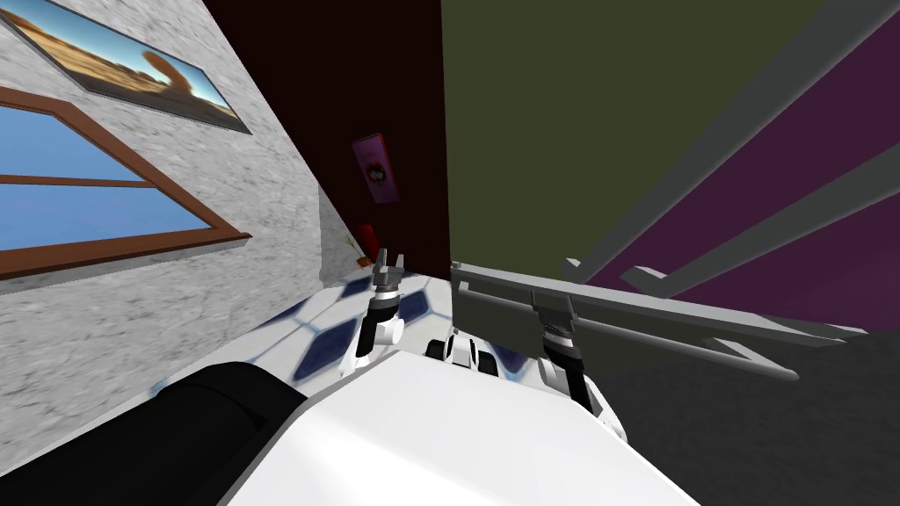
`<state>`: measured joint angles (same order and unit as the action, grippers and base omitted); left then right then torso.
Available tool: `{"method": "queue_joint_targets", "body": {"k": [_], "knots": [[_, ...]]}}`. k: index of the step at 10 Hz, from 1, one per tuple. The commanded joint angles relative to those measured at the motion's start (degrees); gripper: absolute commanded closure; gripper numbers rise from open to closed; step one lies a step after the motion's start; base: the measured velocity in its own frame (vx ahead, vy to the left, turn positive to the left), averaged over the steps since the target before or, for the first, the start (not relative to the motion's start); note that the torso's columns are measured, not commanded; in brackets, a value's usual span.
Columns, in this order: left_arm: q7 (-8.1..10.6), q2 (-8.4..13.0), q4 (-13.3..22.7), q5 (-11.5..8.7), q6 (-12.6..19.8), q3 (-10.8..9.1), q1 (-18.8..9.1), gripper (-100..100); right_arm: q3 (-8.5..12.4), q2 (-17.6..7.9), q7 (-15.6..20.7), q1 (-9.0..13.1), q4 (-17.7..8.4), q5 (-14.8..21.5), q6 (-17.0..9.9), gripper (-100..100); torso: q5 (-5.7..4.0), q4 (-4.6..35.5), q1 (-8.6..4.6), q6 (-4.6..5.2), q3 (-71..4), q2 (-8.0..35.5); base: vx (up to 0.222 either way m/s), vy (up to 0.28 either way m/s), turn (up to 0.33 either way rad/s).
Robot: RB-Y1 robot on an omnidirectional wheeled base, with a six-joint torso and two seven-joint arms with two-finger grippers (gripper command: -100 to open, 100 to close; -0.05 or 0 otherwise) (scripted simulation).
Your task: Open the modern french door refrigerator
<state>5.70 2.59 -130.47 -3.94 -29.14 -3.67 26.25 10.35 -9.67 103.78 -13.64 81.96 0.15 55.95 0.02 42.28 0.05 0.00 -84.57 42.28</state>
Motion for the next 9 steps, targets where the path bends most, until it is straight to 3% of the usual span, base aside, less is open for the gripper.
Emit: {"method": "queue_joint_targets", "body": {"k": [1,3,4,6,9], "knots": [[0.0,0.0,0.0,0.0,0.0,0.0,0.0,0,0.42,0.19,4.31,0.39,-2.4,0.42,0.94,-100,-0.04,0.0,-0.14,0.0,0.0,0.0,0.01,0.064,0.01],[0.0,0.0,0.0,0.0,0.0,0.0,0.0,0,0.42,0.19,6.73,0.39,-2.4,0.42,0.94,-100,-0.12,-0.14,-0.03,-0.09,-0.05,-0.14,0.006,0.051,-0.006],[0.0,0.0,0.0,0.0,0.0,0.0,0.0,0,0.81,0.38,8.81,0.59,-4.4,0.78,1.74,-100,-0.15,-0.15,-0.11,-0.12,-0.07,-0.17,0.005,0.068,0.004],[0.0,0.0,0.0,0.0,0.0,0.0,0.0,0,0.81,0.38,10.92,0.59,-4.4,0.78,1.74,-100,-0.33,-0.4,-0.04,-0.25,-0.17,-0.43,-0.006,0.05,-0.002],[0.0,0.0,0.0,0.0,0.0,0.0,0.0,0,1.56,0.85,16.38,0.85,-8.16,1.49,3.24,-100,-0.51,-0.62,-0.07,-0.36,-0.27,-0.68,0.012,0.062,0.01]]}}
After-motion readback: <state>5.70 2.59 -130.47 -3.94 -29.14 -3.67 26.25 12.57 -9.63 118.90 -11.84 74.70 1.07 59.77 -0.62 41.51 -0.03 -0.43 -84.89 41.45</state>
